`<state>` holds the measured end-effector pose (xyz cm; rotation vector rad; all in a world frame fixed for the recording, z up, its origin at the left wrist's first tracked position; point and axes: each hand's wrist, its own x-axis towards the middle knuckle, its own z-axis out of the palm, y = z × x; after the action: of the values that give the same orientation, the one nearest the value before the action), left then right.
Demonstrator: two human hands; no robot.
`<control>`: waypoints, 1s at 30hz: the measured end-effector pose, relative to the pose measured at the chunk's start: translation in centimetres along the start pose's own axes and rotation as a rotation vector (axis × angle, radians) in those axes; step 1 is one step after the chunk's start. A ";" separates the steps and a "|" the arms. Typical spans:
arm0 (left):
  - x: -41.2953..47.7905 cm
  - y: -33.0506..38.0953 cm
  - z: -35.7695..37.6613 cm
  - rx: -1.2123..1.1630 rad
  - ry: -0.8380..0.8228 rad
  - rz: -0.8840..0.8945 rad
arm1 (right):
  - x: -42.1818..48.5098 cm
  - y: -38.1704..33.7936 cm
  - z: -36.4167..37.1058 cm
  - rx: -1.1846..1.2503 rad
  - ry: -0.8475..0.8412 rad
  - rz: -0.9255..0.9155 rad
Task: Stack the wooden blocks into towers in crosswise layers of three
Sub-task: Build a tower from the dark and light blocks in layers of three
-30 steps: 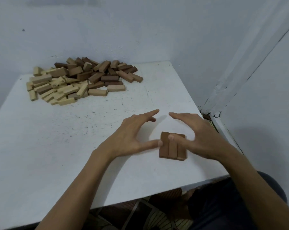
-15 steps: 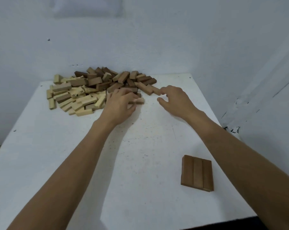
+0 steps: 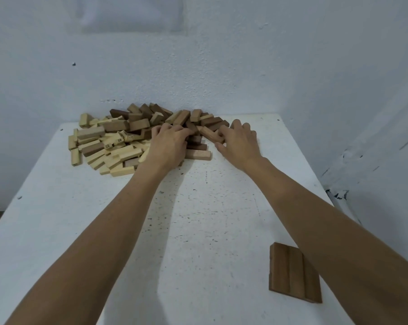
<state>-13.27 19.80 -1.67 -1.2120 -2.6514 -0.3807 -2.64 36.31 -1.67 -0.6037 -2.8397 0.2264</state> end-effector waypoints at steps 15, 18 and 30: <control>-3.7 0.1 -1.3 -0.118 0.063 0.099 | -3.5 1.3 -1.9 0.241 -0.100 0.080; -6.0 0.2 -2.7 -0.192 0.059 0.150 | -5.6 1.6 -2.4 0.266 -0.100 0.068; -16.4 0.0 -5.9 -0.444 -0.112 -0.015 | -17.6 -4.9 -3.7 0.329 -0.369 -0.360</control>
<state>-2.26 6.29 -0.78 -1.3641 -2.7593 -0.9719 12.12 24.90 -0.45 0.0254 -3.0815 0.7880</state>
